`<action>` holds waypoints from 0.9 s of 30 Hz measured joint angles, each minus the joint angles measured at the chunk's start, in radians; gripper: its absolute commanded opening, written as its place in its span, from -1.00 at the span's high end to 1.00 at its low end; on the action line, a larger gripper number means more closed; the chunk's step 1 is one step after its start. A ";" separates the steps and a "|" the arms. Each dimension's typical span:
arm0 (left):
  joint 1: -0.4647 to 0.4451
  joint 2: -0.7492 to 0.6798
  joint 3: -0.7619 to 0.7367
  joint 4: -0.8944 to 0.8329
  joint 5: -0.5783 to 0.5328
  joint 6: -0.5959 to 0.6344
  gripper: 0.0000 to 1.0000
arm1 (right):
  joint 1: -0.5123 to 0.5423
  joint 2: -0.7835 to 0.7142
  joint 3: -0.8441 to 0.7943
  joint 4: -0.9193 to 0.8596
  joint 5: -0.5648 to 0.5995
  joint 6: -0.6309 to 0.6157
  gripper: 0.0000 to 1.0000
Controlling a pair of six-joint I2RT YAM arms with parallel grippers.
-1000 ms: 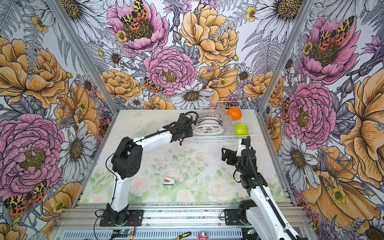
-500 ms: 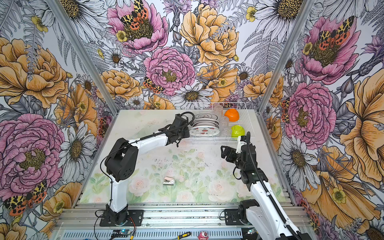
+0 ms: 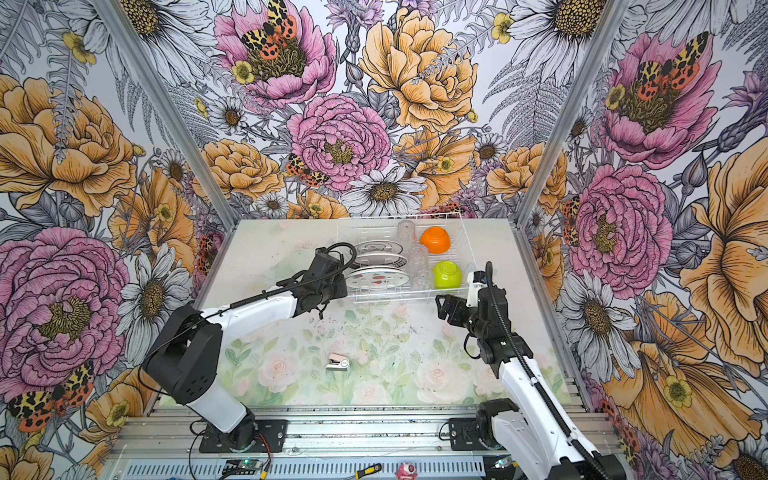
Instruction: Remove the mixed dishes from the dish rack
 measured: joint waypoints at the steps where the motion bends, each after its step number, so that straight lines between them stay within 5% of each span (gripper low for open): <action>1: 0.001 -0.022 -0.021 -0.001 0.000 0.000 0.69 | 0.005 0.000 0.000 -0.001 0.000 0.000 -0.75; 21: 0.199 -0.401 -0.351 -0.013 0.058 0.008 0.68 | 0.082 0.107 0.132 -0.135 0.111 -0.068 -0.73; 27: 0.258 -0.433 -0.373 -0.021 0.094 0.035 0.67 | 0.106 0.190 0.201 -0.146 0.146 -0.101 -0.43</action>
